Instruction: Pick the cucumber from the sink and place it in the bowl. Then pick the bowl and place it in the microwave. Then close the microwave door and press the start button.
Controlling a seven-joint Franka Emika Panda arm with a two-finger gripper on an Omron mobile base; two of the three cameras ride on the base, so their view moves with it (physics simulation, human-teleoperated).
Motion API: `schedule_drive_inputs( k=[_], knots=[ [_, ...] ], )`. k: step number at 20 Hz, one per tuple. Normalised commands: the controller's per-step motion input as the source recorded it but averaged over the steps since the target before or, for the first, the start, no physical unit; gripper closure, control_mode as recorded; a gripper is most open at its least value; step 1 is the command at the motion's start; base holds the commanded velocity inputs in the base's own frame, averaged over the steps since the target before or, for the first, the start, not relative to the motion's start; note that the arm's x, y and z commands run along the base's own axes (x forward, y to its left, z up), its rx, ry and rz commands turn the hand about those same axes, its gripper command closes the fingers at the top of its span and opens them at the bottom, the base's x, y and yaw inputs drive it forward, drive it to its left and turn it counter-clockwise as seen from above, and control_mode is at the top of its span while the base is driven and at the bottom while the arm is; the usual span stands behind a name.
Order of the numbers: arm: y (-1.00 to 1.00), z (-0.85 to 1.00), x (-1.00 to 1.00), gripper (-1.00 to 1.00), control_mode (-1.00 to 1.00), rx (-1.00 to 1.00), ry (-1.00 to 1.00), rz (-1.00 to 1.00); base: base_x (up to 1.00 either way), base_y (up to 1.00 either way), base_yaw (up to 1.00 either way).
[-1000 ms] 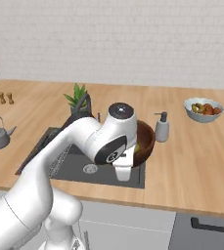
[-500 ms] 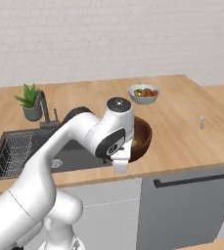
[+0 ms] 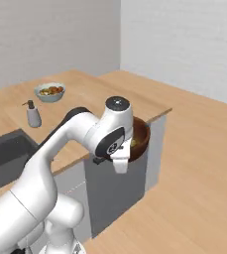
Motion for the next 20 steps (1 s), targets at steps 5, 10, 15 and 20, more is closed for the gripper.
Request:
schedule_drive_inputs(
  k=[5,10,15,20],
  knots=[
    [0.00,0.00,0.00,1.00,1.00,0.00,0.00,0.00,0.00,0.00,-0.81],
    [0.00,0.00,0.00,1.00,1.00,0.00,0.00,0.00,0.14,0.00,-0.62],
    [0.00,0.00,0.00,1.00,1.00,0.00,0.00,0.00,0.81,0.00,-0.28],
    [0.00,0.00,0.00,1.00,1.00,0.00,0.00,0.00,1.00,-0.02,-0.13]
  ],
)
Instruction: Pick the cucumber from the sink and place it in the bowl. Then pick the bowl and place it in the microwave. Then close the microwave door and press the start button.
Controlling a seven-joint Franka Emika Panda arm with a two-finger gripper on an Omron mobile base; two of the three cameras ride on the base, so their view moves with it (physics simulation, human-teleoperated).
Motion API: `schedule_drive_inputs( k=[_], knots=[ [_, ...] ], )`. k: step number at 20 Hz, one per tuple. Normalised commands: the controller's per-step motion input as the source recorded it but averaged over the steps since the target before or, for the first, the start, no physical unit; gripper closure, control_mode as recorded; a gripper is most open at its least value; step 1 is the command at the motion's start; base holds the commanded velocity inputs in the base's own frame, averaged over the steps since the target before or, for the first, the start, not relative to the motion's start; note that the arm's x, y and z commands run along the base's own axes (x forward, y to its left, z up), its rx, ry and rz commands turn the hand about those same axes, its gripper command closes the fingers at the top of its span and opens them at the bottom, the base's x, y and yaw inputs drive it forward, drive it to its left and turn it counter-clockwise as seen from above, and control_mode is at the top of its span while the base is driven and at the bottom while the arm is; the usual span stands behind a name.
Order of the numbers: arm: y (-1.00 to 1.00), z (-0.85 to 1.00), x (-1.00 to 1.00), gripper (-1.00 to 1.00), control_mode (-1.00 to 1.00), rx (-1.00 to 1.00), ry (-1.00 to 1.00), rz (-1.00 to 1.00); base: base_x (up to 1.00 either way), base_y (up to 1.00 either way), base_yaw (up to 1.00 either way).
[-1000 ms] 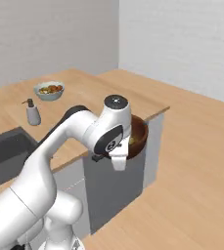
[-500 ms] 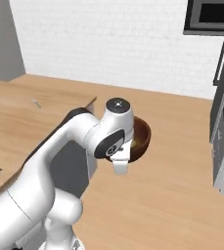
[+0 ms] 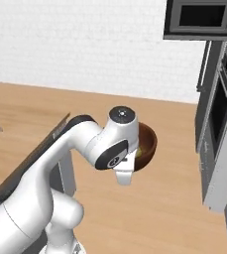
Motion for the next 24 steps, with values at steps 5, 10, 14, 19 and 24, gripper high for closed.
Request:
schedule_drive_inputs(
  k=[5,10,14,19,24],
  knots=[
    [0.00,0.00,0.00,1.00,1.00,0.00,0.00,0.00,1.00,-0.11,-0.05],
    [0.00,0.00,0.00,1.00,1.00,0.00,0.00,0.00,1.00,-0.19,-0.08],
    [0.00,0.00,0.00,1.00,1.00,0.00,0.00,0.00,1.00,-0.24,-0.24],
    [0.00,0.00,0.00,1.00,1.00,0.00,0.00,0.00,0.94,-0.06,-0.41],
    [0.00,0.00,0.00,1.00,1.00,0.00,0.00,0.00,0.83,0.00,-0.54]
  ],
)
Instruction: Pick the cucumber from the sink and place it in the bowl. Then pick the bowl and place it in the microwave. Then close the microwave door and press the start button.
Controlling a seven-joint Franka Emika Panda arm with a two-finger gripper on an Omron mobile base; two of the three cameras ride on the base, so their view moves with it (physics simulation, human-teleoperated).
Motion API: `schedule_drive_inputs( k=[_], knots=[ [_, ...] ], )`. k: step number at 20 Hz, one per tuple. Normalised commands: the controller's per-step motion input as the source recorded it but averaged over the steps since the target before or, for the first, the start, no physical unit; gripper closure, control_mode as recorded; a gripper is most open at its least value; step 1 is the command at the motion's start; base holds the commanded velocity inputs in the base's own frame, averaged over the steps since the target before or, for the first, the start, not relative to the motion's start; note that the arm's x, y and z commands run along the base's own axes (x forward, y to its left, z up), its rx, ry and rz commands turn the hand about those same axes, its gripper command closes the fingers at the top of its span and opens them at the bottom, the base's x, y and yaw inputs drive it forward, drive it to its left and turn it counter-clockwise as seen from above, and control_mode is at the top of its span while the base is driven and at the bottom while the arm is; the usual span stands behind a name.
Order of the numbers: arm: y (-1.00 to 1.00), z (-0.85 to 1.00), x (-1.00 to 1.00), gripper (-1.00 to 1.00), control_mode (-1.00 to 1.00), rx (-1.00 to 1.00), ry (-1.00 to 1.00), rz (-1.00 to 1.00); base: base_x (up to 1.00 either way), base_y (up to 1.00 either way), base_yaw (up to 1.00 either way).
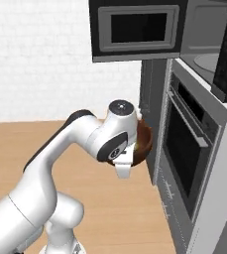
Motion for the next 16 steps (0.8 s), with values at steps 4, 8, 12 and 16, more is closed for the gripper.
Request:
schedule_drive_inputs(
  k=[4,8,12,16],
  knots=[
    [0.00,0.00,0.00,1.00,1.00,0.00,0.00,0.00,0.58,0.14,-0.66],
    [0.00,0.00,0.00,1.00,1.00,0.00,0.00,0.00,0.50,0.35,-0.69],
    [0.00,0.00,0.00,1.00,1.00,0.00,0.00,0.00,0.53,0.44,-0.62],
    [0.00,0.00,0.00,1.00,1.00,0.00,0.00,0.00,0.39,0.77,-0.50]
  ],
)
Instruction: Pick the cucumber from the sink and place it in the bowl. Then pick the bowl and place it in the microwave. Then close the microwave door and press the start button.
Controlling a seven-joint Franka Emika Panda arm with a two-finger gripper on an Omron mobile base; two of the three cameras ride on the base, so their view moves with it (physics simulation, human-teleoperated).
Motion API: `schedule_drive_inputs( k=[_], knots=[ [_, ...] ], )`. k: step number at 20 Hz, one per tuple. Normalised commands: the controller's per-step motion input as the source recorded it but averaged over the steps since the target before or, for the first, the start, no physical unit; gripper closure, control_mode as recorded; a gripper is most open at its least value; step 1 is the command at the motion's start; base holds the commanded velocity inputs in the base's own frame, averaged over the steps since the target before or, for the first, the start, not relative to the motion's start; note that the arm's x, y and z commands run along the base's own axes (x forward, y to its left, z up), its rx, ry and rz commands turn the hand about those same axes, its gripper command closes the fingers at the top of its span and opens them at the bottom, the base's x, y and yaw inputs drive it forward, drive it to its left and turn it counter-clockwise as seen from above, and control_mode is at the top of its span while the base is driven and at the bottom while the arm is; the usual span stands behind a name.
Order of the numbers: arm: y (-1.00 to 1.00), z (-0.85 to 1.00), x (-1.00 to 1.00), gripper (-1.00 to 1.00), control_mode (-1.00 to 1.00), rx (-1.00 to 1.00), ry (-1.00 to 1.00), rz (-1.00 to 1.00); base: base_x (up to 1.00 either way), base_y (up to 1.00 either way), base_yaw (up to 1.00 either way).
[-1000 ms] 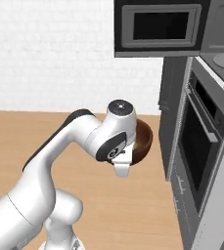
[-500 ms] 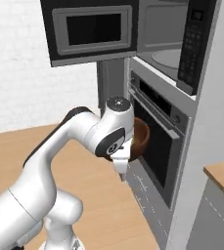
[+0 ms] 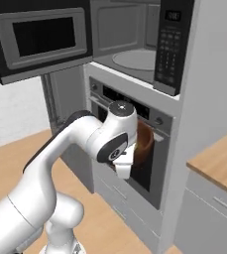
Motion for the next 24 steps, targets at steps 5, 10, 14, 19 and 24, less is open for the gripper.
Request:
schedule_drive_inputs(
  k=[5,10,14,19,24],
  knots=[
    [0.00,0.00,0.00,1.00,1.00,0.00,0.00,0.00,0.46,0.84,-0.39],
    [0.00,0.00,0.00,1.00,1.00,0.00,0.00,0.00,0.55,0.46,-0.37],
    [0.00,0.00,0.00,1.00,1.00,0.00,0.00,0.00,0.39,0.02,-0.42],
    [0.00,0.00,0.00,1.00,1.00,0.00,0.00,0.00,0.39,0.14,-0.40],
    [0.00,0.00,0.00,1.00,1.00,0.00,0.00,0.00,0.60,0.36,-0.24]
  ],
)
